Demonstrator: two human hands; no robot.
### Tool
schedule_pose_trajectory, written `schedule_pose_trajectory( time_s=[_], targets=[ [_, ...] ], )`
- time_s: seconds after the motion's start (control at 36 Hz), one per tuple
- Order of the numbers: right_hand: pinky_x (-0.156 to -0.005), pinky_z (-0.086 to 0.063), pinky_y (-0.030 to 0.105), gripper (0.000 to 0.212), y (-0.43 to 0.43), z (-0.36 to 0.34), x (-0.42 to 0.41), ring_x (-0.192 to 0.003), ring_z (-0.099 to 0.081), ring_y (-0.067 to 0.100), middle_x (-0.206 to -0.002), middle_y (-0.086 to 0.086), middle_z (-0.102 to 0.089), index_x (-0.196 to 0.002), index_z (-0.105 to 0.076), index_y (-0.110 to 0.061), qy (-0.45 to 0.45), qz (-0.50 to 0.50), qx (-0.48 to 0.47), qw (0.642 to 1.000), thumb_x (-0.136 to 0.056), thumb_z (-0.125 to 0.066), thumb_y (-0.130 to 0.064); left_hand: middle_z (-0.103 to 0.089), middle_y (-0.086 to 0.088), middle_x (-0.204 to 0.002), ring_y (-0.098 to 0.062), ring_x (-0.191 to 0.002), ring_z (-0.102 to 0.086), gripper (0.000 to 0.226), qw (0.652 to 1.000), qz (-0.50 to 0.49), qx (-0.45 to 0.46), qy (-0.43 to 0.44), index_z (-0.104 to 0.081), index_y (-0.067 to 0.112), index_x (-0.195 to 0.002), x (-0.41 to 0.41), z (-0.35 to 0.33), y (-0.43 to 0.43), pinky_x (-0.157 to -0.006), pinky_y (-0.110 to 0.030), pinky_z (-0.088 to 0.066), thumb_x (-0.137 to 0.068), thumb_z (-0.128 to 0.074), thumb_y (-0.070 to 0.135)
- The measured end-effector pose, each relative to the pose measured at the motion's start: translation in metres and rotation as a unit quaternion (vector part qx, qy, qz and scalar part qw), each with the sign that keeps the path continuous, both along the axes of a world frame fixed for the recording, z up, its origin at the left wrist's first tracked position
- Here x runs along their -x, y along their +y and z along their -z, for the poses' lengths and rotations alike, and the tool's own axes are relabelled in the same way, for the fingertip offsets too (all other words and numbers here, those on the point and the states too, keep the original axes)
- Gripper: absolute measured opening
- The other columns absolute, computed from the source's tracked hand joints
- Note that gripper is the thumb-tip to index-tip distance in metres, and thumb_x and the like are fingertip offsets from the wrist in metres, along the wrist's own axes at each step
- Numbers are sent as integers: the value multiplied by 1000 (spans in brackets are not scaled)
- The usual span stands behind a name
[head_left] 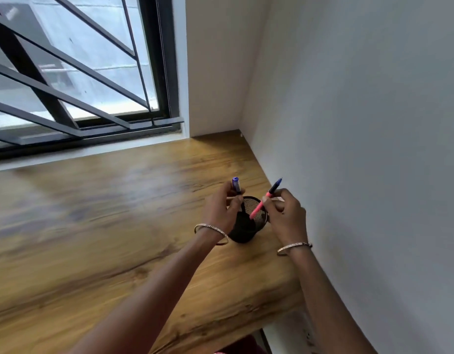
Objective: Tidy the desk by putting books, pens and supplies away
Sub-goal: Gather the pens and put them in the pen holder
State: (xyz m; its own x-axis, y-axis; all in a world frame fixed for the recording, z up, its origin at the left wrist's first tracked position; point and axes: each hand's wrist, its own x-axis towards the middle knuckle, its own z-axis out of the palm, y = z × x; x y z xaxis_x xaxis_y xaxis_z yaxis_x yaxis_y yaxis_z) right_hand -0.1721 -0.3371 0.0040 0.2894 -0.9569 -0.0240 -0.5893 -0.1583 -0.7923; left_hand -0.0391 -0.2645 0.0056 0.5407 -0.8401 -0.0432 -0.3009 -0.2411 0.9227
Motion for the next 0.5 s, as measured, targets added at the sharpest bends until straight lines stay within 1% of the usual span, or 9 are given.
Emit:
schedule_pose_trajectory(
  time_s=[0.08,0.14,0.19,0.25,0.33,0.42,0.5],
  targets=[
    [-49,-43,2,8,20,-4,-12,-59,-61,-13,-68,-17,-62,-95,-58,-21,-13,-16,7,1000,-92,-64,-25,-70,5,-105,-10,-101,-65,18,1000,-30,4,-5,-64,15,-109,-7,3,18,-91,-30,-55,-93,-58,11],
    [-49,-40,-1,8,32,-5,-20,-58,-57,-22,-65,-23,-58,-93,-57,-22,-17,-29,18,999,-91,-65,-22,-70,5,-105,-10,-101,-66,17,999,-48,12,-4,-65,15,-108,-11,3,31,-91,-32,-55,-92,-59,12],
    [-53,-45,2,8,42,-5,-27,-59,-60,-17,-64,-21,-60,-94,-59,-22,-25,-43,21,999,-90,-66,-22,-70,6,-103,-10,-101,-67,17,998,-64,17,1,-66,15,-108,-17,2,44,-90,-32,-56,-92,-60,11],
    [-57,-51,8,11,51,-5,-35,-66,-65,-8,-74,-15,-66,-99,-62,-20,-32,-59,12,998,-89,-67,-23,-71,7,-101,-9,-100,-67,17,997,-76,14,4,-67,14,-107,-23,2,57,-90,-33,-56,-91,-61,11],
    [-62,-54,11,13,63,1,-42,-76,-69,0,-85,-7,-73,-100,-64,-19,-30,-83,3,996,-88,-68,-23,-71,9,-98,-8,-97,-68,16,996,-92,-6,2,-69,16,-104,-31,7,73,-89,-35,-57,-90,-63,12],
    [-64,-56,14,12,70,7,-48,-79,-70,2,-87,-4,-75,-97,-66,-19,-24,-91,3,996,-86,-70,-23,-72,9,-97,-6,-94,-68,16,995,-102,-16,7,-70,20,-100,-36,13,85,-89,-34,-57,-88,-65,11],
    [-66,-55,12,13,71,8,-50,-77,-69,-1,-85,-6,-74,-94,-69,-17,-16,-91,9,996,-83,-74,-22,-73,7,-97,-7,-92,-70,14,994,-103,-22,2,-71,21,-97,-38,16,90,-87,-31,-57,-86,-68,13]
  ],
)
